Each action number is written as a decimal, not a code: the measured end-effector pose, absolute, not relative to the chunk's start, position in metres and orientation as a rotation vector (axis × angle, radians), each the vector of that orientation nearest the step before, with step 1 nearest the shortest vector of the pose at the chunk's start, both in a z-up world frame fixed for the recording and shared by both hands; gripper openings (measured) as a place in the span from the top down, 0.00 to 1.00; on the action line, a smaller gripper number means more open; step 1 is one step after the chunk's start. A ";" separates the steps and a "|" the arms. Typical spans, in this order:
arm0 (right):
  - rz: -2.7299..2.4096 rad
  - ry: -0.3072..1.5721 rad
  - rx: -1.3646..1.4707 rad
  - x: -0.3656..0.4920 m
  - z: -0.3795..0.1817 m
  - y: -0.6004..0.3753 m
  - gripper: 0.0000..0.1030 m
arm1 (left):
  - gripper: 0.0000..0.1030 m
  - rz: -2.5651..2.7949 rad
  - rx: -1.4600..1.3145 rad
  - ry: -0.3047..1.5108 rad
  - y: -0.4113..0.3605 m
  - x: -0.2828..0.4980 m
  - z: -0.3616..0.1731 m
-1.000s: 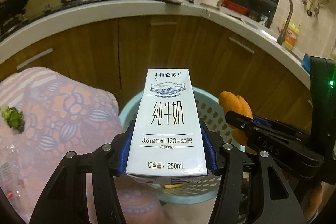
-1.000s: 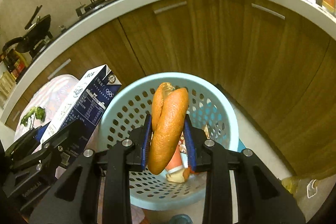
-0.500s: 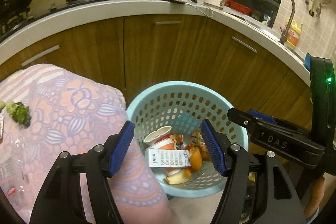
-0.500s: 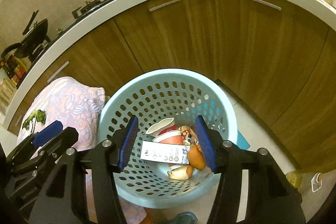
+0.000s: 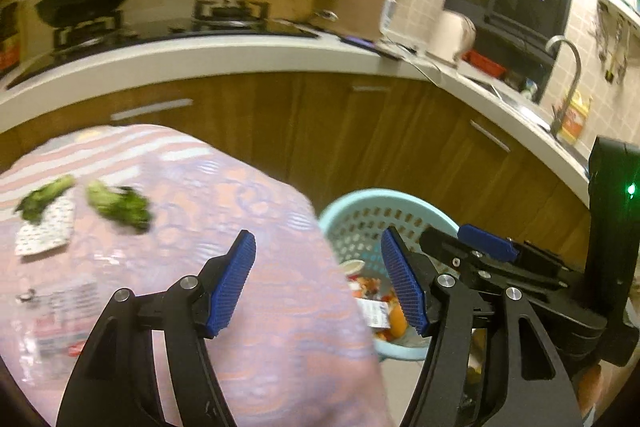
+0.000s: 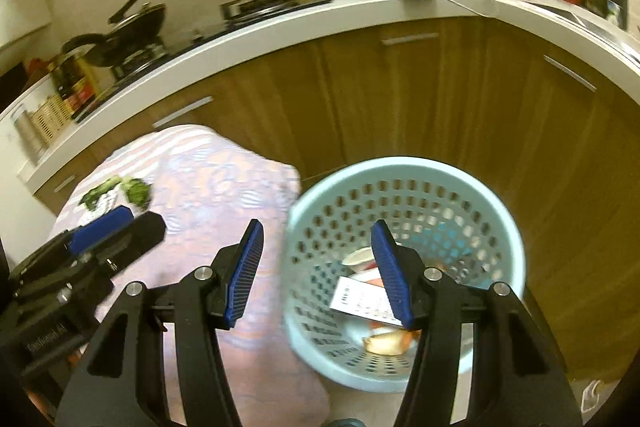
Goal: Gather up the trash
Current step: 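Grasp a green vegetable stalk with left tool while right tool grasps another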
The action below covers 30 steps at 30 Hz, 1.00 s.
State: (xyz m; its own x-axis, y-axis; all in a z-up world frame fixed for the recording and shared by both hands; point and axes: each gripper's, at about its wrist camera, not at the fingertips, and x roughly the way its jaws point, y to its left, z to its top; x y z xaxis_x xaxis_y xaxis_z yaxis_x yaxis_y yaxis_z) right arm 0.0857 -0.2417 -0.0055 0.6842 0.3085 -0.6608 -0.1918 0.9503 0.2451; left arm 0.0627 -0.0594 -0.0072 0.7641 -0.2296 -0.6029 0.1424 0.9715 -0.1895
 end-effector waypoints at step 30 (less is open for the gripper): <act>0.667 0.768 -0.152 0.150 -0.006 0.011 0.56 | 0.45 -0.018 -0.187 0.823 0.211 0.123 -0.015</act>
